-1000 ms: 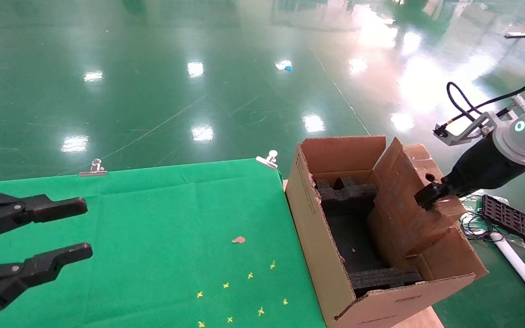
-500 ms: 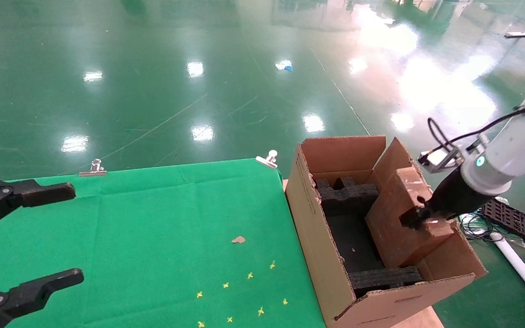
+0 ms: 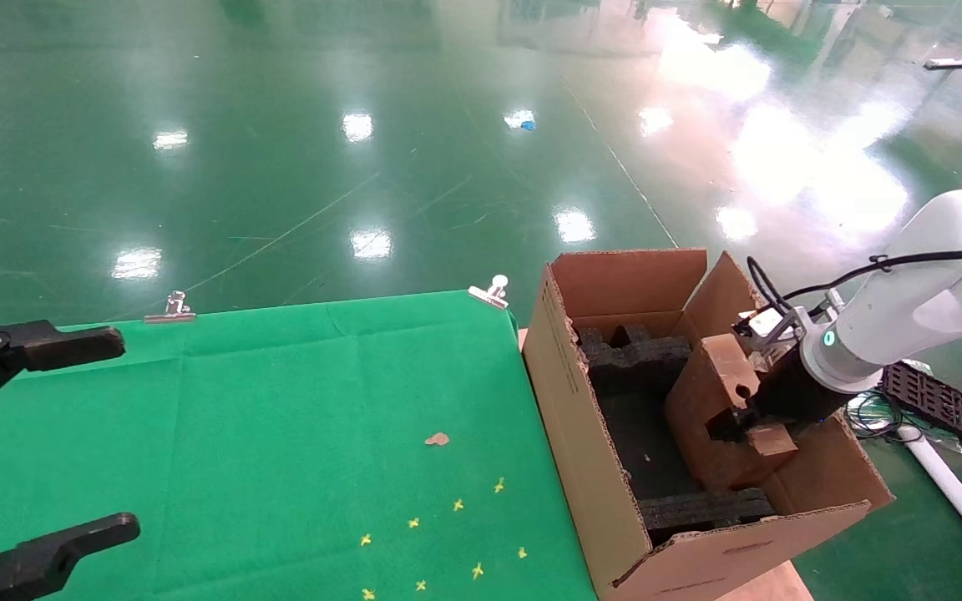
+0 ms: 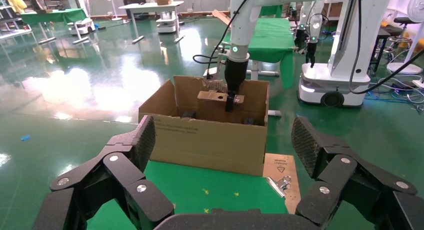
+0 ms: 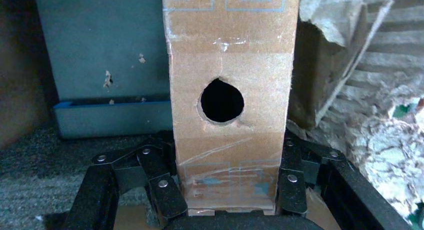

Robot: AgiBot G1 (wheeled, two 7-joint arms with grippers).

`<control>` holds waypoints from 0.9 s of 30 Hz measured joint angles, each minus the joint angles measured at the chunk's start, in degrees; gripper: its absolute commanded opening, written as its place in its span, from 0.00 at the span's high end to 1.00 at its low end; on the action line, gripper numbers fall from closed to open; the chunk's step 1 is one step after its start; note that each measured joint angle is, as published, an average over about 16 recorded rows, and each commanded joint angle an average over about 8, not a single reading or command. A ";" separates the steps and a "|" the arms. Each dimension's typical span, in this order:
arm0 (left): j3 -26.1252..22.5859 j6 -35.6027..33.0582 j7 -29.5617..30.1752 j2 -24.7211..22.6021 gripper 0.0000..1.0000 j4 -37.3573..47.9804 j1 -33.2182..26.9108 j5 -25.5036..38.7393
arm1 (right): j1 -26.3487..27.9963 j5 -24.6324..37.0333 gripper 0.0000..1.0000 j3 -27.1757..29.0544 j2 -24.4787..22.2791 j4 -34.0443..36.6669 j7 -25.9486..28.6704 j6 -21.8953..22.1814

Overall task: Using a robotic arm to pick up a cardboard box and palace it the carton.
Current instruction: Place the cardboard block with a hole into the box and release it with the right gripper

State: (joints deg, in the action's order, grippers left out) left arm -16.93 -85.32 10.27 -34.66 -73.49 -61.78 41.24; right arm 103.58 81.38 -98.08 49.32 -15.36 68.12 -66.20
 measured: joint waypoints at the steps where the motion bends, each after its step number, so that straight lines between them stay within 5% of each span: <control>1: 0.00 0.00 0.00 0.00 0.00 0.00 0.00 0.00 | -0.22 -0.20 0.61 0.12 0.18 0.44 -0.37 0.06; 6: -0.02 0.01 -0.01 0.01 0.00 0.00 0.00 -0.01 | -0.67 -0.90 0.00 0.54 1.07 2.57 -2.23 -0.06; 27: -0.09 0.04 -0.04 0.04 0.00 0.00 -0.02 -0.06 | 0.33 -0.30 0.00 0.19 4.22 9.03 -6.34 -1.63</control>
State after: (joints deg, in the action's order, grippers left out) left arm -17.02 -85.28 10.23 -34.62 -73.49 -61.80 41.18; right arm 103.90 81.08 -97.89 53.54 -6.33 61.78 -67.84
